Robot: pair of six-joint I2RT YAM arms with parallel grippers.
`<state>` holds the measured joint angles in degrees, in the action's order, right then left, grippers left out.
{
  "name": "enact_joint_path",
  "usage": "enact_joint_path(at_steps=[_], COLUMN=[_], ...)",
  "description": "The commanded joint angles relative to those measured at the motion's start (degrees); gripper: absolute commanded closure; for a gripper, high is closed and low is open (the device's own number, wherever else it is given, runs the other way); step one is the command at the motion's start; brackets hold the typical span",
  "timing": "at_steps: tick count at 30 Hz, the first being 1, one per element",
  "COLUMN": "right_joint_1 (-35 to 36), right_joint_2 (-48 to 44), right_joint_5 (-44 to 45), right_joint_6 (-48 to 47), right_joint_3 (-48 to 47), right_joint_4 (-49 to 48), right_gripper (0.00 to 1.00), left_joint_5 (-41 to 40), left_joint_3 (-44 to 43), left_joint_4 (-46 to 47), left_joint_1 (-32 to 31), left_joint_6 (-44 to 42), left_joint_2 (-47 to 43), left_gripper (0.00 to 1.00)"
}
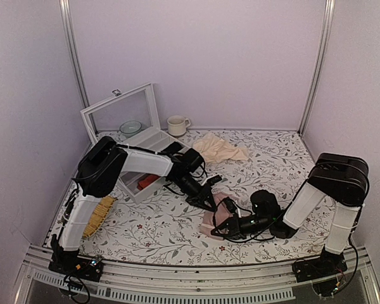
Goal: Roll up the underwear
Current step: Roll the underwear at the center of the board.
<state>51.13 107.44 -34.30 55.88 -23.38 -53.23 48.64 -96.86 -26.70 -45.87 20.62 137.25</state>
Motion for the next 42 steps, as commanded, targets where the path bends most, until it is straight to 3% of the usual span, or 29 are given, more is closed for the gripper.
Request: enact_joint_path(at_steps=[1,9,17,22,25,31,35,42], right_joint_1=[0.37,0.15,0.05,-0.06,-0.03,-0.03,0.01,-0.03], right_joint_2=[6.68,7.80,7.86,7.78,7.79,7.79,7.65,7.17], right_joint_5=[-0.15,-0.17,-0.71,-0.62,-0.53,-0.76,-0.68,-0.25], right_joint_6=[-0.53,-0.13,-0.68,-1.45,-1.69,-2.99,-3.21,-3.32], right_joint_3=[1.85,2.52,2.09,1.84,1.61,-0.06,-0.31,-0.18], right_joint_4=[9.46,8.55,9.12,10.25,11.03,13.90,14.40,15.15], right_gripper=[1.00,1.00,1.00,1.00,1.00,1.00,1.00,1.00], left_joint_5=[-10.70,-10.28,-8.69,-6.67,-1.95,2.76,4.86,3.09], left_joint_3=[2.13,6.41,17.69,19.65,20.63,23.90,24.12,24.98], left_joint_4=[-2.12,1.91,7.95,10.58,10.38,9.67,8.96,6.73], left_joint_1=[2.99,4.92,5.31,5.35,5.03,3.01,0.98,-1.58], left_joint_6=[0.20,0.98,-1.93,-2.01,-4.38,-8.17,-9.41,-9.95], left_joint_2=[0.99,-6.17,-14.71,-17.72,-18.63,-19.47,-18.82,-17.82], left_gripper=[0.92,0.83,0.76,0.76,0.75,0.58,0.53,0.51])
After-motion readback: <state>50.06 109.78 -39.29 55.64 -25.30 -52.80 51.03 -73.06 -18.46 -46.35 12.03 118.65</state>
